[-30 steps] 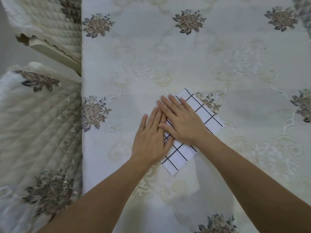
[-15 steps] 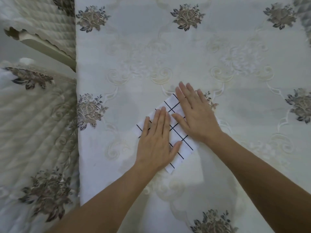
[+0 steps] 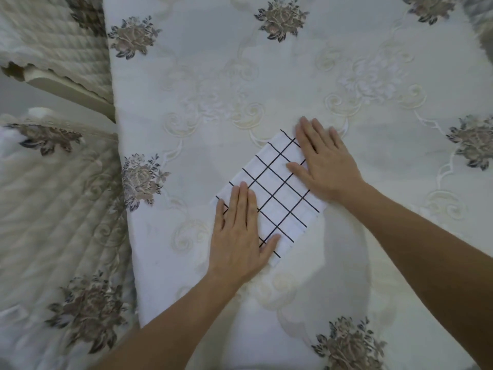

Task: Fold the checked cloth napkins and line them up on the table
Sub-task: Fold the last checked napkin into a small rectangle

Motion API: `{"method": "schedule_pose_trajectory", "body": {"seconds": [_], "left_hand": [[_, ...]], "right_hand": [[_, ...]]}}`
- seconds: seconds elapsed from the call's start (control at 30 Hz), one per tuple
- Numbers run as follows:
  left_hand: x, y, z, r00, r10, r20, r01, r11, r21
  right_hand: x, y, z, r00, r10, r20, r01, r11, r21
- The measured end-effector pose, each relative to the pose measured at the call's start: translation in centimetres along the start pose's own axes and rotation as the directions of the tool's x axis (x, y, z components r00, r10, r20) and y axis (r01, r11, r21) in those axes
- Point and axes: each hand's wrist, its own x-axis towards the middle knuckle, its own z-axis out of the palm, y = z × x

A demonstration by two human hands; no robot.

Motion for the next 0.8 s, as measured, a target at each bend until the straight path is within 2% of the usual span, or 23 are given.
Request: {"method": "schedule_pose_trajectory", "body": {"seconds": [0.13, 0.23, 0.4, 0.5, 0.63, 0.7, 0.8], "left_hand": [[2.5, -2.8, -0.8, 0.990, 0.142, -0.008, -0.141, 0.989, 0.048], [3.8, -3.9, -0.6, 0.965, 0.258, 0.050, -0.261, 0.963, 0.070], [3.6, -3.8, -0.3, 0.969, 0.247, 0.025, -0.248, 0.969, 0.022], [3.6, -3.7, -0.5, 0.969, 0.242, 0.058, -0.242, 0.970, -0.012], [4.2, -3.9, -2.4, 0.967, 0.250, 0.057, -0.247, 0.968, -0.048], [5.8, -4.4, -4.1, 0.938, 0.346, 0.030, -0.345, 0.938, -0.026], [9.8, -4.7, -6.6, 0.854, 0.519, 0.044, -0.519, 0.854, -0.002]], "right_hand": [[-2.9, -3.5, -0.4, 0.993, -0.037, -0.108, 0.043, 0.998, 0.050], [-4.8, -5.9, 0.7, 0.999, -0.005, -0.054, 0.009, 0.998, 0.068], [-5.1, -3.6, 1.4, 0.993, 0.116, -0.001, -0.116, 0.993, 0.037], [-4.6, -2.6, 0.8, 0.982, 0.184, 0.054, -0.186, 0.982, 0.041], [-5.2, -2.3, -0.9, 0.949, 0.304, 0.084, -0.312, 0.943, 0.116], [-5.9, -2.6, -2.1, 0.938, 0.342, 0.052, -0.346, 0.930, 0.123], [-6.9, -3.2, -3.5, 0.915, 0.403, -0.004, -0.397, 0.905, 0.153]]}}
